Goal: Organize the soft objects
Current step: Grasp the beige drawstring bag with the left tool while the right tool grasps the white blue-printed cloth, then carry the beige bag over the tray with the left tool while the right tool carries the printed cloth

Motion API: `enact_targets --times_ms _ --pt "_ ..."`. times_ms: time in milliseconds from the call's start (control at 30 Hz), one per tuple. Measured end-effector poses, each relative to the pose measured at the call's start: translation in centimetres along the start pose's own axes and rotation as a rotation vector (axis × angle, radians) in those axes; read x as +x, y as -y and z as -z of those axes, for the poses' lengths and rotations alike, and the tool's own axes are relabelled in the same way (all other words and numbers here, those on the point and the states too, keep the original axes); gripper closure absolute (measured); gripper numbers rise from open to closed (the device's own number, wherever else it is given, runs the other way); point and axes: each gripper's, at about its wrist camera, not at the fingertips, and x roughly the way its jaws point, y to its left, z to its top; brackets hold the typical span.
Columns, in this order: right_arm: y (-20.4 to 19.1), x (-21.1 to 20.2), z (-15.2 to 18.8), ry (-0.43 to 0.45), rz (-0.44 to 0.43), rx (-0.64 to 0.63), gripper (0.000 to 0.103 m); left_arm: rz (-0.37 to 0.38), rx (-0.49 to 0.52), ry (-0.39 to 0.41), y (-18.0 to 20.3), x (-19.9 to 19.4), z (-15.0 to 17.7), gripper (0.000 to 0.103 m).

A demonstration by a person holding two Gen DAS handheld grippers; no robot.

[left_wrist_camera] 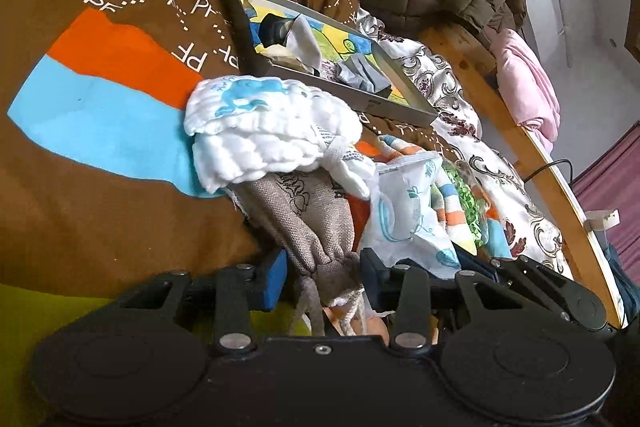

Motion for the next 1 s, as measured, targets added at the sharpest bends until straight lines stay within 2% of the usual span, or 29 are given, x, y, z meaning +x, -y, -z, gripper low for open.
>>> enact_targets --times_ms 133,167,333,567,800,1000 --pt "0.2 0.0 0.0 0.003 -0.001 0.017 0.089 0.006 -0.013 0.005 -0.1 0.1 0.1 0.069" --pt "0.2 0.1 0.0 0.001 0.005 0.017 0.098 0.006 -0.014 0.007 -0.1 0.1 0.2 0.069" --pt "0.0 0.0 0.0 0.000 0.009 0.015 0.099 -0.006 -0.003 0.015 0.0 0.1 0.4 0.078" --pt "0.1 -0.1 0.0 -0.003 0.019 0.005 0.100 -0.036 0.020 0.025 0.8 -0.2 0.7 0.080" --pt "0.2 -1.8 -0.3 0.054 0.080 0.001 0.101 -0.068 0.017 0.025 2.9 -1.9 1.2 0.082" --pt "1.3 -4.2 -0.4 0.127 0.106 0.056 0.101 -0.081 -0.018 -0.017 4.9 -3.8 2.6 0.082"
